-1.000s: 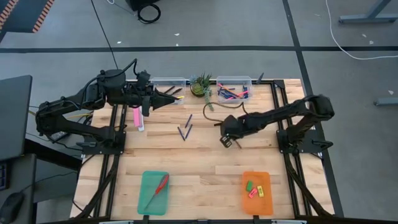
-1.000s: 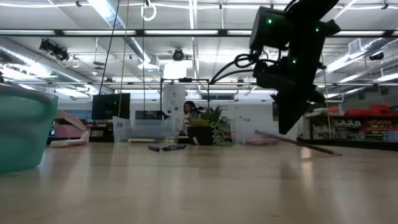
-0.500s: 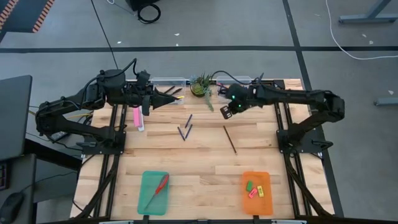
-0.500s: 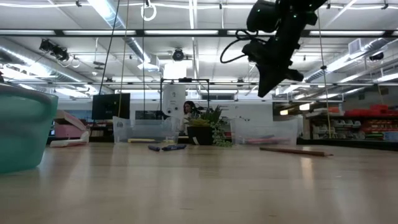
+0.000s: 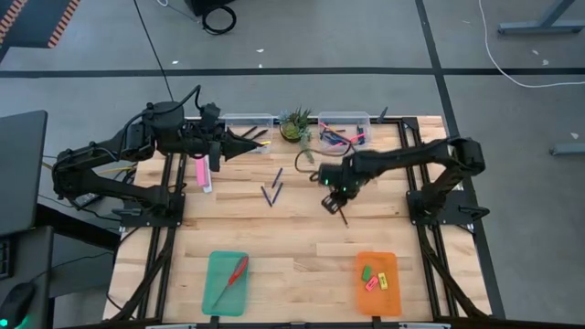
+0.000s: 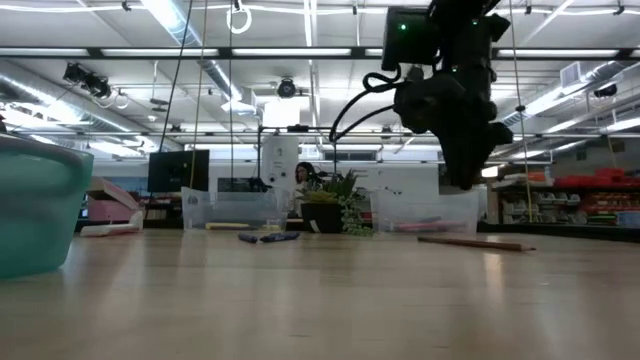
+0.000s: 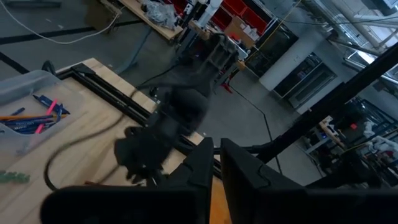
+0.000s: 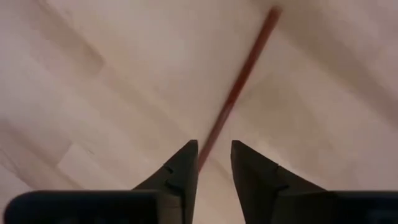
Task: Sort crayons/erasers/pens/pencils in bins
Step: Put the brown pencil into the right transparent bin
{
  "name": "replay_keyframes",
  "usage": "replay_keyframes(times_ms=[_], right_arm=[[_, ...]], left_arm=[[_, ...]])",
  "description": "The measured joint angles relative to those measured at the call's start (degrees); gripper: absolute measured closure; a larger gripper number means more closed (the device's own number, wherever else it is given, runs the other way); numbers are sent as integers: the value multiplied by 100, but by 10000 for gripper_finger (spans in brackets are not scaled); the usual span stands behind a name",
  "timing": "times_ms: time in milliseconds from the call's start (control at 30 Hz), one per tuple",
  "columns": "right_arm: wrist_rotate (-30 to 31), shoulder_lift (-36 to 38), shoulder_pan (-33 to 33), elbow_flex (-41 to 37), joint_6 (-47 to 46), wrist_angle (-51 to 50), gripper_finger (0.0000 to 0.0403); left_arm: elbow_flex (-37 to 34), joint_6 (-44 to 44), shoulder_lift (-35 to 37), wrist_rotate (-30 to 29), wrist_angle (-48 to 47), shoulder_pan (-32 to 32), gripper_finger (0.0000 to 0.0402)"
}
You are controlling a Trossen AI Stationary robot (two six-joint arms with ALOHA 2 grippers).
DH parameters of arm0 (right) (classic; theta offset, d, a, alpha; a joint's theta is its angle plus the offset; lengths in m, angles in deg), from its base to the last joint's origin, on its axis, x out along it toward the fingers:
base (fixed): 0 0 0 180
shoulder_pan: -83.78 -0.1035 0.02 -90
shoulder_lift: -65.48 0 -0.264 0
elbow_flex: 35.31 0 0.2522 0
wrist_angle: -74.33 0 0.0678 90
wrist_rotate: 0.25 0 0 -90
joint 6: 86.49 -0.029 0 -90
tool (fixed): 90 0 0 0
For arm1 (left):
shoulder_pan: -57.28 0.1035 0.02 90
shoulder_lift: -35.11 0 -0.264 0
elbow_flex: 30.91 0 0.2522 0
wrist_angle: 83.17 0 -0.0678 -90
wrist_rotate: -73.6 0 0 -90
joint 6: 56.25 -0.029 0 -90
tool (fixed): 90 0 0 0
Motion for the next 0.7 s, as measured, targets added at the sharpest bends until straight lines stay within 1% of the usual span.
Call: replay_keyframes(times_ms=[167,333,500,600,700], right_arm=[[420,-83,-706,-129,-766,30,284],[544,-81,-1187,-467,-1325,221,283],[422,-81,-1442,-1038,-2097,970,283],[407,-81,-1456,-1242,-2496,1043,283],[435,-81,-1401,-1290,-2692,1074,283]], left_arm=[[0,-28,0,2,4,0,359],[0,-35,0,2,0,0,360],[0,-33,0,4,-2,0,362],[0,19,0,4,-2,0,359],[0,36,0,9,-4,0,356]])
